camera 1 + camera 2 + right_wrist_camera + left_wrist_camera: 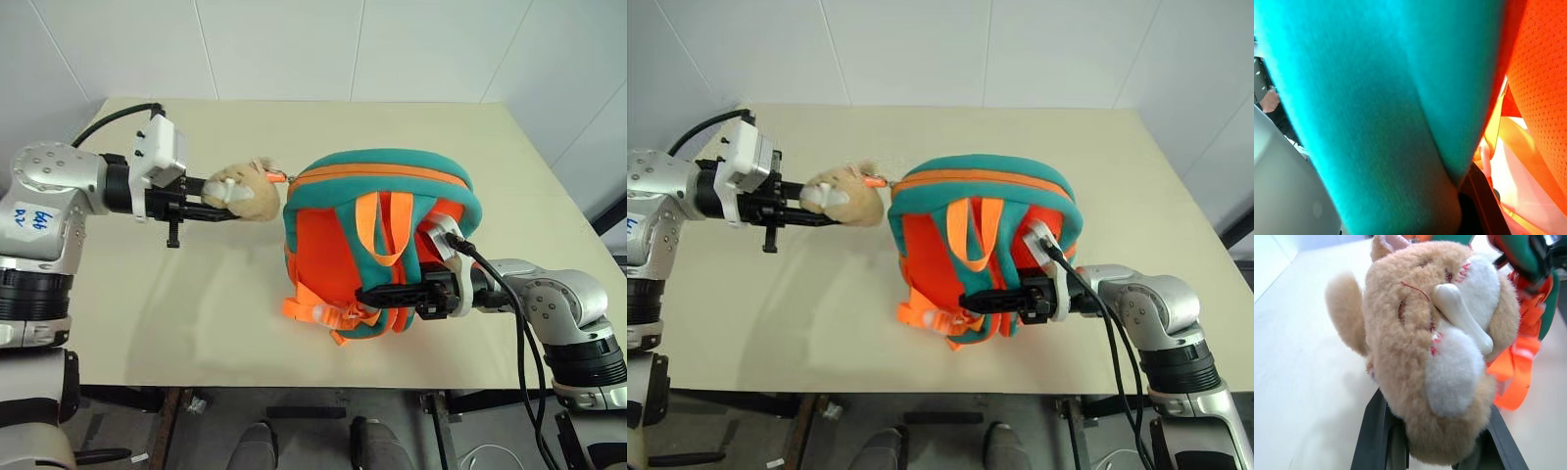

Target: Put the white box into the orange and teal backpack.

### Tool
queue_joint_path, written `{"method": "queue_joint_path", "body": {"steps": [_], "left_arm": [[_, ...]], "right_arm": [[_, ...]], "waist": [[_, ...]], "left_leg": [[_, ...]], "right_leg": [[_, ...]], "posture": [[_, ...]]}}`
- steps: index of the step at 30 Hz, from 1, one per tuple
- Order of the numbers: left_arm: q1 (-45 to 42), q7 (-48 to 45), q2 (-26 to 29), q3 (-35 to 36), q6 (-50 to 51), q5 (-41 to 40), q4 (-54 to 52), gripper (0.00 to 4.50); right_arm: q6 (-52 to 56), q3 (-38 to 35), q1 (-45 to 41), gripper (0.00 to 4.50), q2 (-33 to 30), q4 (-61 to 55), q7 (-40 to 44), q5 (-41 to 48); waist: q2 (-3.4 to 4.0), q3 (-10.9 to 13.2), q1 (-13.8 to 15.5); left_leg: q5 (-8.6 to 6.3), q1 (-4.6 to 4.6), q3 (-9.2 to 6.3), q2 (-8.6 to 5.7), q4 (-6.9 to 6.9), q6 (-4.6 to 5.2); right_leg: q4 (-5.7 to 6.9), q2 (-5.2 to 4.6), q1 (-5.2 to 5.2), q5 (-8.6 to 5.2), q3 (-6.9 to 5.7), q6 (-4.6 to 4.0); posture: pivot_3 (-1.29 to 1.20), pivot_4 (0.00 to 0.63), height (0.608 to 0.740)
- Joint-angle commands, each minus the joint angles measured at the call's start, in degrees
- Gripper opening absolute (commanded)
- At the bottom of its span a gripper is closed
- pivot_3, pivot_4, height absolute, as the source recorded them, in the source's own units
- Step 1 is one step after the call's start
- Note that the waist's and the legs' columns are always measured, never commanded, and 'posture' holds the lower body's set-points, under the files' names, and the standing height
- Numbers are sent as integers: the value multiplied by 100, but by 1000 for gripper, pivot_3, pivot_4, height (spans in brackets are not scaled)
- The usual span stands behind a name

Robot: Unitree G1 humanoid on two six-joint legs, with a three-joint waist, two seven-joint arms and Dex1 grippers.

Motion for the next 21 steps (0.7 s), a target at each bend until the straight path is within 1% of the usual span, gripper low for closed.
{"method": "queue_joint_path", "body": {"steps": [1,6,11,14,16,19,21], "left_arm": [[76,-1,-110,-205,-623,560,774,662],[-38,100,-671,-575,-1430,1116,1900,662],[-250,451,-1533,-875,-2229,1635,3197,662],[-188,452,-1841,-899,-2438,1733,3400,662],[-54,482,-1951,-889,-2522,1760,3390,662],[221,611,-2024,-800,-2576,1748,3302,662],[494,607,-1976,-676,-2455,1632,2987,662]], "right_arm": [[-8,-75,71,20,7,-159,-7,64],[27,-93,127,20,-8,-224,-37,91],[58,-146,198,20,57,-315,-186,155],[115,-205,282,20,72,-387,-299,240],[106,-231,354,20,81,-411,-382,255],[-146,-178,442,20,139,-395,-512,37],[-623,-7,607,20,73,-468,-431,-353]], "waist": [[0,0,-6],[0,0,0],[-1,-1,28],[-2,-1,50],[-2,-2,73],[-2,-4,80],[-4,-6,85]], "left_leg": [[0,1,0,0,0,0],[0,1,0,0,3,0],[1,1,0,0,6,1],[1,1,0,0,8,1],[1,0,0,0,8,1],[1,3,0,-1,9,1],[1,4,0,-1,11,1]], "right_leg": [[1,0,0,0,0,0],[5,0,0,0,0,1],[11,0,0,1,0,2],[12,0,0,2,1,4],[13,0,-1,3,0,4],[13,-1,3,3,1,5],[14,-1,4,3,1,5]], "posture": [[0,150,740],[0,150,740],[0,150,740],[0,150,740],[0,150,740],[0,150,740],[0,150,740]]}}
